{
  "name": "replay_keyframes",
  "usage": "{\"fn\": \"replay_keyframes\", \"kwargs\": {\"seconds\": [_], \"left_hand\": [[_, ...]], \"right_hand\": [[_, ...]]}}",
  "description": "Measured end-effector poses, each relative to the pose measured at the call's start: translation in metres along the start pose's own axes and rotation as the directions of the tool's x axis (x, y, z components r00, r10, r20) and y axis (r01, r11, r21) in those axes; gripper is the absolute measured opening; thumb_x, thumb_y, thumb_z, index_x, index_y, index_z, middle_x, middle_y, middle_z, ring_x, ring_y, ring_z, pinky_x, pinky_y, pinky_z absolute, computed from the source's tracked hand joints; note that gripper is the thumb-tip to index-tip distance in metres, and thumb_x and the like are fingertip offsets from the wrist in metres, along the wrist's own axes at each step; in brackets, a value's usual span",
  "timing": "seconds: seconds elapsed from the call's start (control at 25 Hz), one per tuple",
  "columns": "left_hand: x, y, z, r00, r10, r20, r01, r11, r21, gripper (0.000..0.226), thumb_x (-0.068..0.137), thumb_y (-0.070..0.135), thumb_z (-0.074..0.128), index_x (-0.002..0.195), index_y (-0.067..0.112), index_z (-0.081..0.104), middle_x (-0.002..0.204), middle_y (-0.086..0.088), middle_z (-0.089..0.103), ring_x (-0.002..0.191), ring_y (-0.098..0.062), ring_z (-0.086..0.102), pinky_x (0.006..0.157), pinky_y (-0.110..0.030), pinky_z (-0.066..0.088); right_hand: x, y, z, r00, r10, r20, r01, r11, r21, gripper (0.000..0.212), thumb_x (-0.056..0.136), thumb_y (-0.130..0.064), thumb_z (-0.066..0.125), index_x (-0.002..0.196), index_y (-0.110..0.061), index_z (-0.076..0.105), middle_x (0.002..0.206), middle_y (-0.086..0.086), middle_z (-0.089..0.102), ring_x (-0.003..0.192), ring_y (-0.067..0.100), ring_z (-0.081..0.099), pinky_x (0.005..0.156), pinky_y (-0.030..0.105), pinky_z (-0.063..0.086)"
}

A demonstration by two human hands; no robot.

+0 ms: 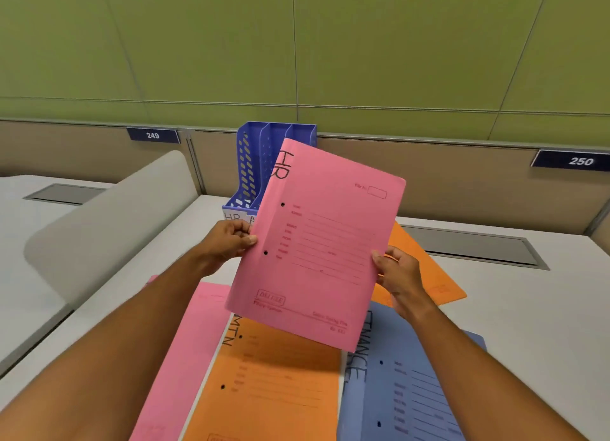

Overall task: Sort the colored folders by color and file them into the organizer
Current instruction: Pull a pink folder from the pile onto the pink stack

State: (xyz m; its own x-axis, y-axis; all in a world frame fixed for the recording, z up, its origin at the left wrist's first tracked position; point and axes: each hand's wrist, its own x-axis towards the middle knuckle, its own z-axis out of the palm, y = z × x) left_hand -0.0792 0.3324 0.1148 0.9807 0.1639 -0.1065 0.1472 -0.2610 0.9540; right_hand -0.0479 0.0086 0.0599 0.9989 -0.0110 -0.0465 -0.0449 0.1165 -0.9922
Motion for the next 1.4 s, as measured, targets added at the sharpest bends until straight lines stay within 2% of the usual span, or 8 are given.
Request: {"fn": "replay_keyframes", "kwargs": {"seconds": [0.12, 0.36, 0.56, 0.8, 1.0, 1.08, 1.24, 1.4], "left_hand": [[-0.014, -0.031, -0.032, 0.997, -0.064, -0.041, 0.064, 0.998, -0.024, 0.013, 0.09, 0.001, 0.06, 0.079, 0.008, 0.059, 0.076, -0.01, 0.058, 0.076, -0.019, 0.057, 0.072, -0.032, 0.051], [-0.04, -0.097, -0.086, 0.953, -0.255, -0.164, 0.247, 0.967, -0.07, 0.013, 0.083, 0.0, 0.068, 0.074, 0.007, 0.063, 0.075, -0.009, 0.058, 0.069, -0.019, 0.052, 0.066, -0.03, 0.046], [-0.07, -0.143, -0.125, 0.885, -0.38, -0.268, 0.363, 0.925, -0.113, 0.022, 0.08, -0.002, 0.071, 0.071, 0.011, 0.055, 0.073, -0.008, 0.048, 0.063, -0.017, 0.043, 0.056, -0.026, 0.04], [-0.106, -0.188, -0.17, 0.773, -0.499, -0.391, 0.492, 0.861, -0.125, 0.012, 0.076, 0.002, 0.076, 0.078, 0.005, 0.065, 0.079, -0.009, 0.062, 0.068, -0.019, 0.053, 0.058, -0.025, 0.046], [-0.128, -0.211, -0.199, 0.698, -0.531, -0.48, 0.553, 0.826, -0.108, 0.01, 0.074, 0.004, 0.078, 0.08, 0.003, 0.069, 0.081, -0.012, 0.067, 0.068, -0.022, 0.057, 0.061, -0.027, 0.05], [-0.131, -0.216, -0.205, 0.679, -0.533, -0.504, 0.576, 0.813, -0.085, 0.011, 0.074, 0.004, 0.079, 0.079, 0.0, 0.071, 0.08, -0.012, 0.069, 0.069, -0.023, 0.059, 0.067, -0.032, 0.054], [-0.132, -0.221, -0.209, 0.672, -0.5, -0.546, 0.593, 0.805, -0.008, 0.015, 0.073, 0.003, 0.077, 0.064, 0.005, 0.065, 0.068, -0.007, 0.064, 0.06, -0.02, 0.055, 0.064, -0.03, 0.05], [-0.125, -0.221, -0.211, 0.683, -0.444, -0.58, 0.592, 0.802, 0.082, 0.01, 0.071, 0.006, 0.078, 0.073, 0.0, 0.071, 0.078, -0.01, 0.07, 0.071, -0.023, 0.062, 0.071, -0.036, 0.053]], "right_hand": [[-0.011, 0.014, 0.03, 0.995, 0.075, 0.06, -0.077, 0.996, 0.042, 0.009, 0.091, -0.006, 0.062, 0.1, -0.005, 0.066, 0.097, 0.011, 0.073, 0.087, 0.026, 0.069, 0.08, 0.042, 0.058], [-0.036, 0.05, 0.093, 0.977, 0.21, 0.039, -0.211, 0.977, 0.014, 0.011, 0.083, -0.003, 0.071, 0.093, -0.003, 0.067, 0.092, 0.016, 0.072, 0.078, 0.028, 0.068, 0.077, 0.045, 0.057], [-0.061, 0.083, 0.142, 0.944, 0.33, -0.003, -0.329, 0.943, -0.049, 0.018, 0.076, -0.005, 0.078, 0.088, -0.001, 0.066, 0.091, 0.016, 0.073, 0.085, 0.032, 0.071, 0.077, 0.052, 0.059], [-0.083, 0.103, 0.203, 0.922, 0.387, 0.028, -0.376, 0.909, -0.182, 0.016, 0.078, 0.002, 0.068, 0.069, -0.006, 0.057, 0.081, 0.016, 0.069, 0.071, 0.027, 0.066, 0.069, 0.044, 0.057], [-0.102, 0.122, 0.244, 0.911, 0.409, 0.051, -0.383, 0.886, -0.262, 0.016, 0.078, 0.004, 0.065, 0.067, -0.006, 0.057, 0.085, 0.014, 0.071, 0.079, 0.028, 0.07, 0.066, 0.04, 0.061], [-0.106, 0.126, 0.255, 0.904, 0.426, 0.045, -0.396, 0.871, -0.29, 0.02, 0.078, 0.004, 0.064, 0.064, -0.007, 0.056, 0.084, 0.012, 0.071, 0.075, 0.025, 0.069, 0.055, 0.034, 0.058], [-0.109, 0.135, 0.27, 0.883, 0.467, 0.034, -0.433, 0.841, -0.325, 0.032, 0.079, 0.006, 0.062, 0.057, -0.013, 0.049, 0.07, 0.005, 0.06, 0.056, 0.018, 0.054, 0.041, 0.02, 0.04], [-0.113, 0.143, 0.278, 0.877, 0.48, -0.025, -0.456, 0.816, -0.355, 0.02, 0.077, 0.003, 0.062, 0.064, -0.01, 0.057, 0.079, 0.008, 0.067, 0.06, 0.02, 0.058, 0.043, 0.021, 0.045]]}}
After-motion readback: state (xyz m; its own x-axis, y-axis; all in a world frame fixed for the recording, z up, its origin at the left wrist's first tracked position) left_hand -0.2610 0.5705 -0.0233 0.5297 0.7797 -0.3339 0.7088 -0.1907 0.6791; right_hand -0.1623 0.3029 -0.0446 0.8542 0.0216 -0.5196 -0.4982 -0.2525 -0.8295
